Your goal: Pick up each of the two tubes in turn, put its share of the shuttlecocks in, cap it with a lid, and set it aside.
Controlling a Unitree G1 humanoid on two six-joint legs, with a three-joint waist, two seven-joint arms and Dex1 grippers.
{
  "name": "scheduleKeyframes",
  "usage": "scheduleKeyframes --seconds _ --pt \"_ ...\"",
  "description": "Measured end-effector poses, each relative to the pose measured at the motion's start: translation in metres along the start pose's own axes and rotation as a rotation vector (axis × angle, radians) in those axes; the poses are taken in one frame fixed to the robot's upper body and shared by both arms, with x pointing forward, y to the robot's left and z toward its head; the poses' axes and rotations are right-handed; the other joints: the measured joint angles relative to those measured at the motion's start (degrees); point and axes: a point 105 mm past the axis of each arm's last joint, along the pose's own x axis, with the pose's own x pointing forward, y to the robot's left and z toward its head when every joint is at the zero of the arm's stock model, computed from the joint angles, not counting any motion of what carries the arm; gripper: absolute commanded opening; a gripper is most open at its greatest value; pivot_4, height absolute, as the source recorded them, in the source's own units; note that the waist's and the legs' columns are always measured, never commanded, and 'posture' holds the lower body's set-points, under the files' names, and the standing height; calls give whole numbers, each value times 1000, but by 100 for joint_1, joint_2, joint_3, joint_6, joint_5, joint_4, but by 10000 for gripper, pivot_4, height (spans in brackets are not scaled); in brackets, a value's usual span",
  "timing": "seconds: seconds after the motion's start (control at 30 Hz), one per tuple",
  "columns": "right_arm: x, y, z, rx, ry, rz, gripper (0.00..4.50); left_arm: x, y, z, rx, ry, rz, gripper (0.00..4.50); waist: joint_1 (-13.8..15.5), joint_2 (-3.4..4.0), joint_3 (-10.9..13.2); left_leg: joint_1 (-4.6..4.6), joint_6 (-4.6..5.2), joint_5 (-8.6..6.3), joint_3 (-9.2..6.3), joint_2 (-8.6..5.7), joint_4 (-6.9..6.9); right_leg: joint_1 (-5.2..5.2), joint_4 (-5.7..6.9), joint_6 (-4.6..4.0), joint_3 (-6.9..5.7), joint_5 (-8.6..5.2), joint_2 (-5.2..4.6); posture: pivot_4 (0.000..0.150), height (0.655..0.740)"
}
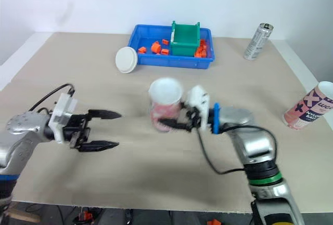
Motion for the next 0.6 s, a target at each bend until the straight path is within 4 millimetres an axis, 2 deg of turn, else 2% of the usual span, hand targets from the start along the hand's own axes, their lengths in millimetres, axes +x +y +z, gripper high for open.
scheduleKeyframes --seconds 0.07,0.13,0.17,0.27,0.37,0.5,0.6 --pt "-34 -40 -1 -3 30 -233 26231 16 7 7 15 -49 -13 45000 53 -2 -1 -4 0 0 -1 -3 5 3 -3 4 1 2 -1 1500 7309" --pt "-72 -69 -13 17 78 -442 26231 29 13 11 10 -92 -18 45000 61 -3 -2 -5 1 -1 0 -6 2 3 -5 5 4 0 -3 1500 7309" --pt "-92 -79 -23 39 105 -544 26231 36 17 12 3 -117 -15 45000 57 -3 -2 -5 4 -2 0 -6 0 2 -5 1 5 -1 -2 1500 7309" --pt "-124 -91 -47 107 151 -720 26231 55 30 12 11 -143 8 45000 17 9 0 -2 7 -3 4 -6 -8 -4 -2 -19 17 8 2 1500 7309" --pt "-139 -98 -56 135 156 -819 26231 75 38 11 36 -132 11 45000 -29 19 -2 6 7 -3 9 -8 -10 -2 1 -25 26 13 4 1500 7309" --pt "-143 -99 -58 133 150 -853 26231 91 49 1 22 -113 35 45000 -49 21 -2 6 8 -2 9 -10 -7 1 1 10 27 0 4 1500 7309" --pt "-147 -100 -66 162 156 -886 26231 98 53 1 20 -121 43 45000 -48 22 -2 5 7 0 10 -16 -3 4 1 17 31 3 -1 1500 7309"
